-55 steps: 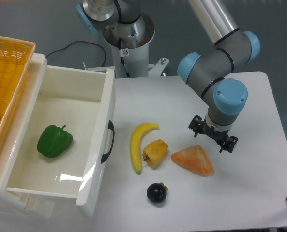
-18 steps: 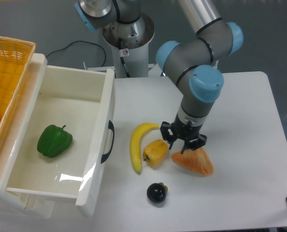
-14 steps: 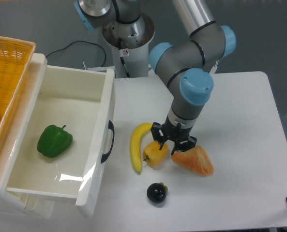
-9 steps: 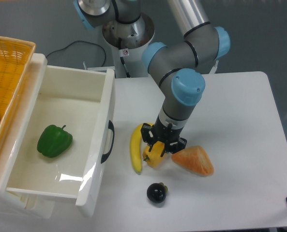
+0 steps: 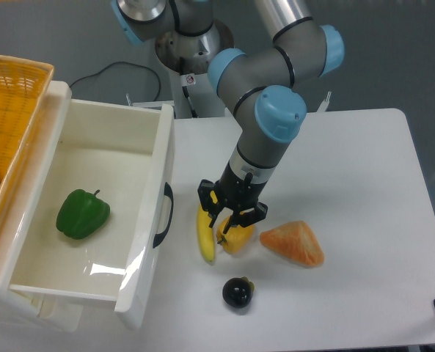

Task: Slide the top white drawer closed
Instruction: 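Move the gripper over the banana toward the open drawer's front panel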

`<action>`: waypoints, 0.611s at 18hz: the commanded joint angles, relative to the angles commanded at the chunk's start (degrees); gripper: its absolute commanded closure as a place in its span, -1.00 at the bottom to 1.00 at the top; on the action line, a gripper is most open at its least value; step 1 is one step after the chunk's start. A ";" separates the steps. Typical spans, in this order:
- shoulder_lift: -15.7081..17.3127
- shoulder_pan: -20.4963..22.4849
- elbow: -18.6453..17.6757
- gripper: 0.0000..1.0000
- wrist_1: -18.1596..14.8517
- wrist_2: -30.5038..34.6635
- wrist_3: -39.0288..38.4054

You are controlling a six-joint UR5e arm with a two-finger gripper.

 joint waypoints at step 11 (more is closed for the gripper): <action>0.18 -0.09 0.18 0.48 0.00 -1.15 -0.70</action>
